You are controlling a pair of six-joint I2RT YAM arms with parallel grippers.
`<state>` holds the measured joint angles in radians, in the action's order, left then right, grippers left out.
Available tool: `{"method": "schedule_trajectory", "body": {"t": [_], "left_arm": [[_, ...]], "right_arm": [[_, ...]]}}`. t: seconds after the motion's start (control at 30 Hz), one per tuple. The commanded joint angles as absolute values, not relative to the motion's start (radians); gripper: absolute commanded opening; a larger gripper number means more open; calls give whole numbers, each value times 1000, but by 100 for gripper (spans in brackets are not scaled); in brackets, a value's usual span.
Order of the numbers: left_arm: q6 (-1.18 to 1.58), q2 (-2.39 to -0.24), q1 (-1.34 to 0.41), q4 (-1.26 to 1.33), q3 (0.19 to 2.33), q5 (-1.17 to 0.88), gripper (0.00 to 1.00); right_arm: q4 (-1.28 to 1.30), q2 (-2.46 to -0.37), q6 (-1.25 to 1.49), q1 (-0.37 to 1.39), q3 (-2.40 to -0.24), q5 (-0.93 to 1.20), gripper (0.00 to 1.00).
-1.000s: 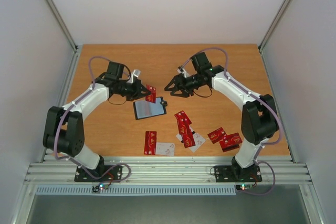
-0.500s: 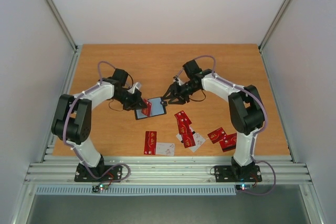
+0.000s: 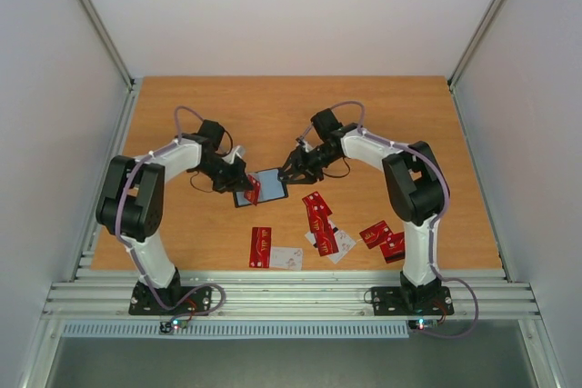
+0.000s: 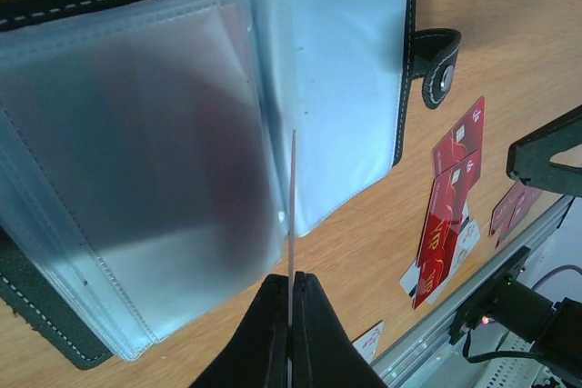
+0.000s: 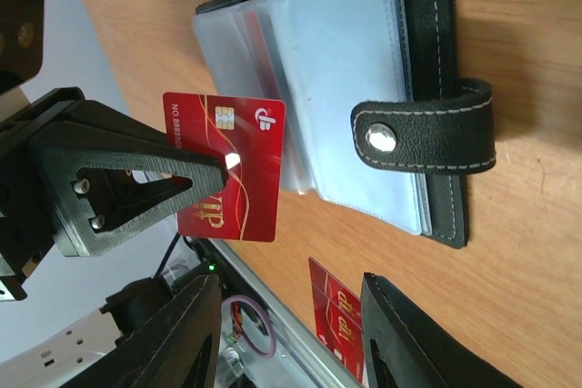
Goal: Put the credit cards into the card holder
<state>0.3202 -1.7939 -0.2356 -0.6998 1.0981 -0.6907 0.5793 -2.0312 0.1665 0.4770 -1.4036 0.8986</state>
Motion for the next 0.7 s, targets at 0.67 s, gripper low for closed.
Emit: {"method": "schedule_trajectory", "body": {"t": [0.67], "left_arm": [[320, -1877, -231, -654, 1144, -702, 0]], "right_arm": [[565, -2135, 140, 480, -1455, 942, 43]]}}
